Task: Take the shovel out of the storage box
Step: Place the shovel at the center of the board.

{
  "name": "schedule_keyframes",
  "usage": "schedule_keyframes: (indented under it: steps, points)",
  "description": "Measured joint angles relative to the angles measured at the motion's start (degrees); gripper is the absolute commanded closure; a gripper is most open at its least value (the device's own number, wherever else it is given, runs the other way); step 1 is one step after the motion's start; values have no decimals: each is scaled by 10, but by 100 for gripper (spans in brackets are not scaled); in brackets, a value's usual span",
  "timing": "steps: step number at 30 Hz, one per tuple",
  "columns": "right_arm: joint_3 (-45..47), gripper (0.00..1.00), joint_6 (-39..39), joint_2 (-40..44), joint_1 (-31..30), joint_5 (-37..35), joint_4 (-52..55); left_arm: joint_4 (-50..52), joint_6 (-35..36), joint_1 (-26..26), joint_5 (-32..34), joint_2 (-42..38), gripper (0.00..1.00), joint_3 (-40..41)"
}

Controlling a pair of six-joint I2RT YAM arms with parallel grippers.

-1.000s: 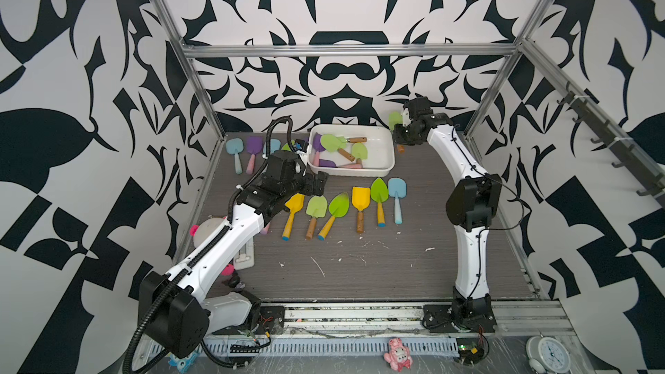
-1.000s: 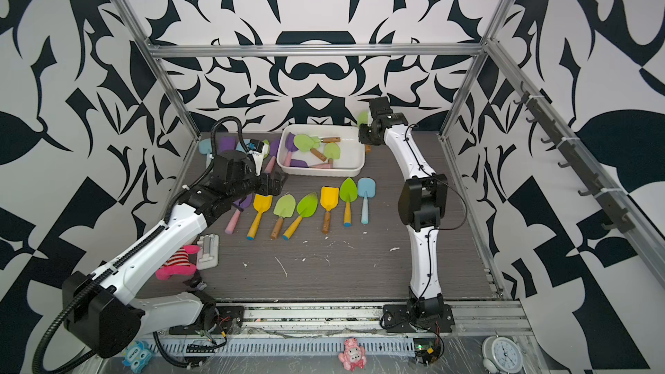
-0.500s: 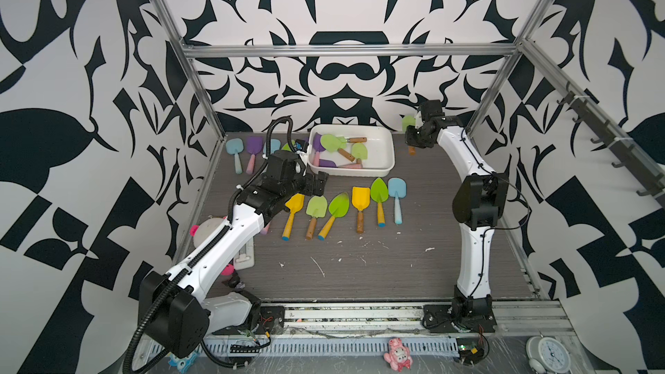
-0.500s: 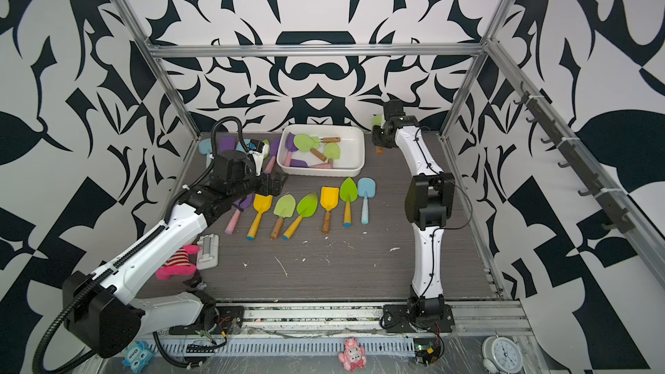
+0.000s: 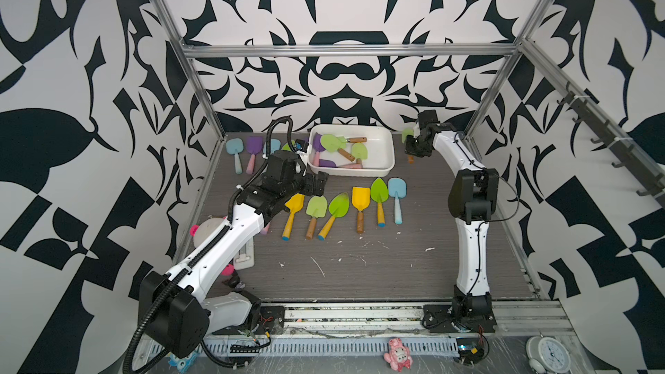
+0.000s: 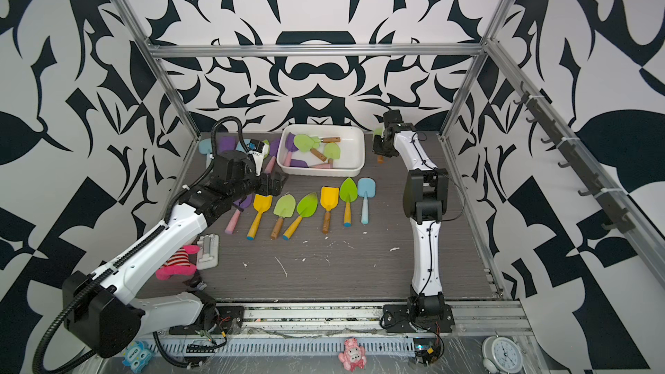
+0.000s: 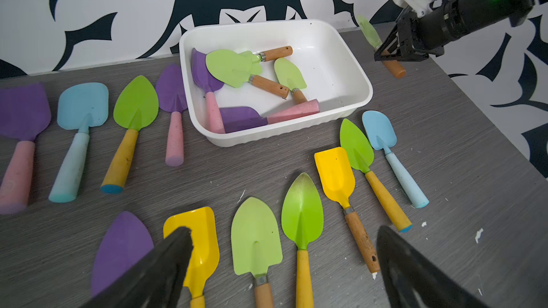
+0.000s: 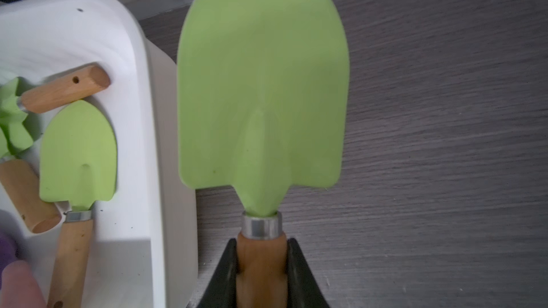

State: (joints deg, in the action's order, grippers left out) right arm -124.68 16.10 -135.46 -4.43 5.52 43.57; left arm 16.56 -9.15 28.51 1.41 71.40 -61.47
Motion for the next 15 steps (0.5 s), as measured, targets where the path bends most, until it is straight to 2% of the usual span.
schedule_keyframes:
  steps: [15]
  points:
    - [-38,100,9,-36,1,18,-2,4,0,0,0,-2,1,0]
